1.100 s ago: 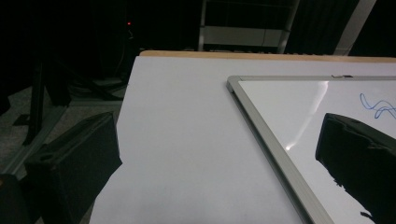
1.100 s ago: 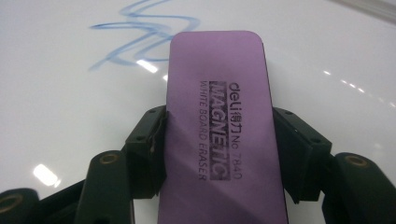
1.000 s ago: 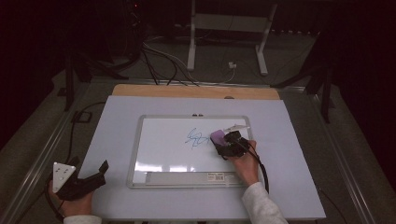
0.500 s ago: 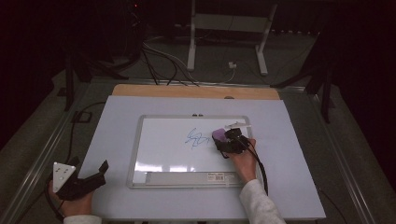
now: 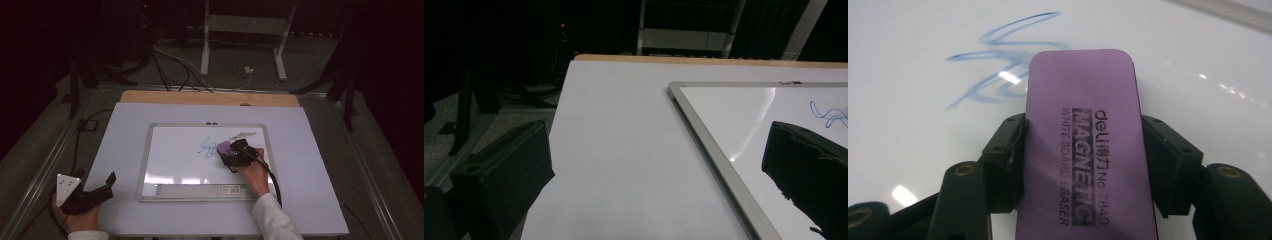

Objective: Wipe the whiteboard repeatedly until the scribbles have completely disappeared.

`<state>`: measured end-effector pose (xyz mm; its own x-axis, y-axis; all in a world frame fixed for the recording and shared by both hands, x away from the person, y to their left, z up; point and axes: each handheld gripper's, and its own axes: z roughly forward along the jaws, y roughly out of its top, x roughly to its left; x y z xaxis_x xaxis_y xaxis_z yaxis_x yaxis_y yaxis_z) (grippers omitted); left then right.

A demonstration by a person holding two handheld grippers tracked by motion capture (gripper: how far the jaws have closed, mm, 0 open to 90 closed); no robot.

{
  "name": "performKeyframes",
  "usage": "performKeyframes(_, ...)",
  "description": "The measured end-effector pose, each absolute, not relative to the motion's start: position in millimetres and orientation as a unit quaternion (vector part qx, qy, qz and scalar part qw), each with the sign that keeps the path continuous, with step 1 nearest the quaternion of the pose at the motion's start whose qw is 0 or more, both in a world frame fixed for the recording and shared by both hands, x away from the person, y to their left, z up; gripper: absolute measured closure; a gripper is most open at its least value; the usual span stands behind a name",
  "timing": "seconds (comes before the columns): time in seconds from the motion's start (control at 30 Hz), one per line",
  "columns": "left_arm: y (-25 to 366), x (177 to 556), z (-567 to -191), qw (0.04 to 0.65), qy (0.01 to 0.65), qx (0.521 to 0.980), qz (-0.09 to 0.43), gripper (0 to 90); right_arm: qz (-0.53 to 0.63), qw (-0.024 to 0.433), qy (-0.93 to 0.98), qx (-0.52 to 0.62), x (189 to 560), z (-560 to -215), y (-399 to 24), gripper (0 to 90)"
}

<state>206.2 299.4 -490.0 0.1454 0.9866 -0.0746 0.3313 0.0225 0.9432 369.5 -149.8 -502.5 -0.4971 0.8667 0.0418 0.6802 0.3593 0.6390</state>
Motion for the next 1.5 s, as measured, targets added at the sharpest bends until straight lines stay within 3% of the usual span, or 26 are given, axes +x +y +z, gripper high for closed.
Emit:
performKeyframes(0.3,299,207,-491,0.459,0.547,0.602,0.356,0.6,0.297,0.174,0.780,0.523,378,-503,-159,40.6)
performKeyframes(0.67,299,207,-491,0.459,0.547,0.603,0.356,0.6,0.316,0.135,0.826,0.447,368,-503,-128,40.6)
performKeyframes(1.03,299,207,-491,0.459,0.549,0.602,0.356,0.6,0.295,0.173,0.788,0.512,380,-503,-144,40.6)
performKeyframes(1.5,299,207,-491,0.457,0.547,0.604,0.356,0.6,0.320,0.105,0.864,0.373,351,-502,-92,40.6)
